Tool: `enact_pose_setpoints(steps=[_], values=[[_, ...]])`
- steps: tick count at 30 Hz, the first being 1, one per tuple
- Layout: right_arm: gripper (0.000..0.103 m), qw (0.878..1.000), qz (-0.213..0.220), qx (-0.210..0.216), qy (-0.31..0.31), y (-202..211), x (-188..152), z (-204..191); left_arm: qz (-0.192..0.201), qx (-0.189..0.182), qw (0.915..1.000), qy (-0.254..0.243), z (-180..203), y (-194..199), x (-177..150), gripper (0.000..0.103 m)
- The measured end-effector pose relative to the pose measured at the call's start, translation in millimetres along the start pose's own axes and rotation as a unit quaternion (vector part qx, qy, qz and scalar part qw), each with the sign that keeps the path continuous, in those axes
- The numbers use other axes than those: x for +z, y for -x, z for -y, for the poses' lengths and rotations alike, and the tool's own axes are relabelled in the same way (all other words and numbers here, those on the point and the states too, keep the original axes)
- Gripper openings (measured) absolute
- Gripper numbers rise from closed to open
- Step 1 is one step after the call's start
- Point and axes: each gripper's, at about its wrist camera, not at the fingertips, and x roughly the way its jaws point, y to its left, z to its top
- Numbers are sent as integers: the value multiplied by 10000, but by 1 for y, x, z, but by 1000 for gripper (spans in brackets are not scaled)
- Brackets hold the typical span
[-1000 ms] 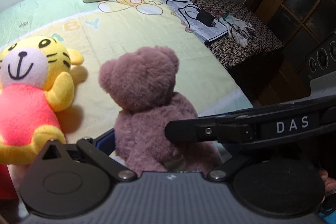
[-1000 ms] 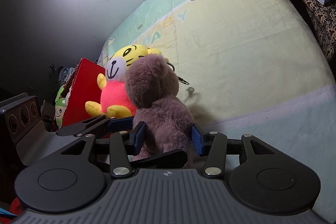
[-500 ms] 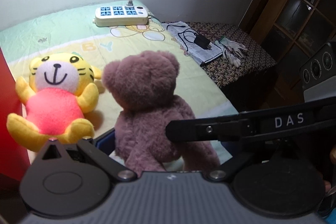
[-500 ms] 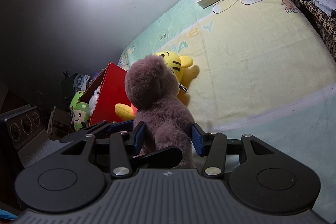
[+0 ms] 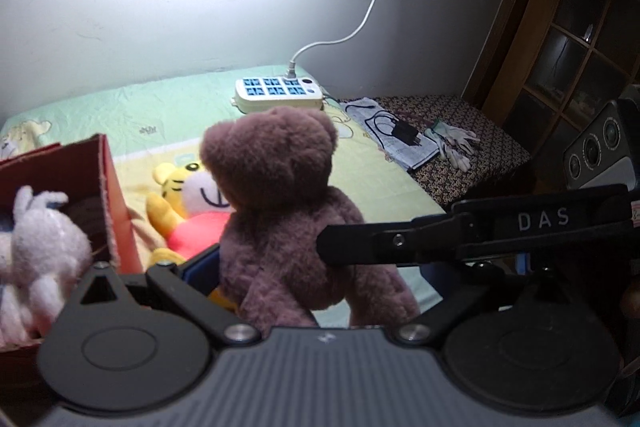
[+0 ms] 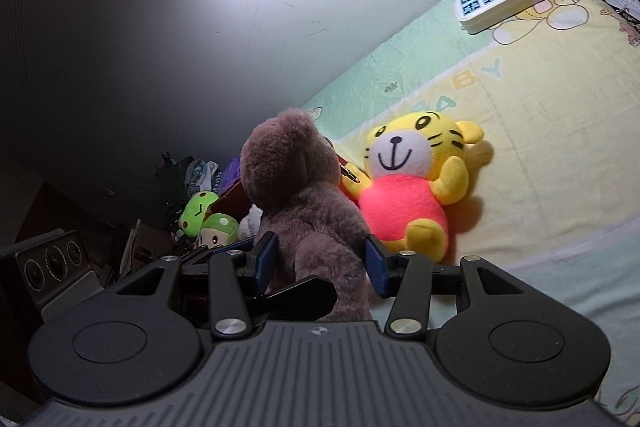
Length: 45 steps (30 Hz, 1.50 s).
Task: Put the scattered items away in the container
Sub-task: 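Lift the brown teddy bear with the right gripper and carry it over the red box, then lower the brown teddy bear into the red box beside the bean doll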
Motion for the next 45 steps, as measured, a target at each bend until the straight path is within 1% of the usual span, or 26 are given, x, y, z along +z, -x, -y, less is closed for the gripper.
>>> enact_pose_setpoints(steps=[8,14,18,21,28,33,37,41,45], values=[[50,9990,-92,342,260,-49,-4,-49,327,348,9986,210,-49,45,-1,100],[50,9975,-174,534,436,-91,-7,-77,472,690,9960,302,-92,71,-5,100],[50,9969,-212,578,497,-118,-11,-91,499,852,9945,357,-119,81,-7,100],[51,9968,-234,593,473,-137,-13,-98,495,904,9939,391,-137,83,-7,100],[51,9975,-340,480,380,-181,-19,-109,325,1062,9929,427,-180,80,-12,100],[51,9982,-410,331,269,-203,-22,-110,161,995,9930,608,-210,73,-19,100],[52,9986,-485,168,162,-214,-25,-110,43,962,9935,612,-226,66,-23,100],[52,9984,-547,53,103,-221,-33,-111,-108,905,9932,719,-242,58,-27,100],[53,9974,-660,-80,292,-224,-38,-116,-300,1018,9929,531,-246,51,-27,100]])
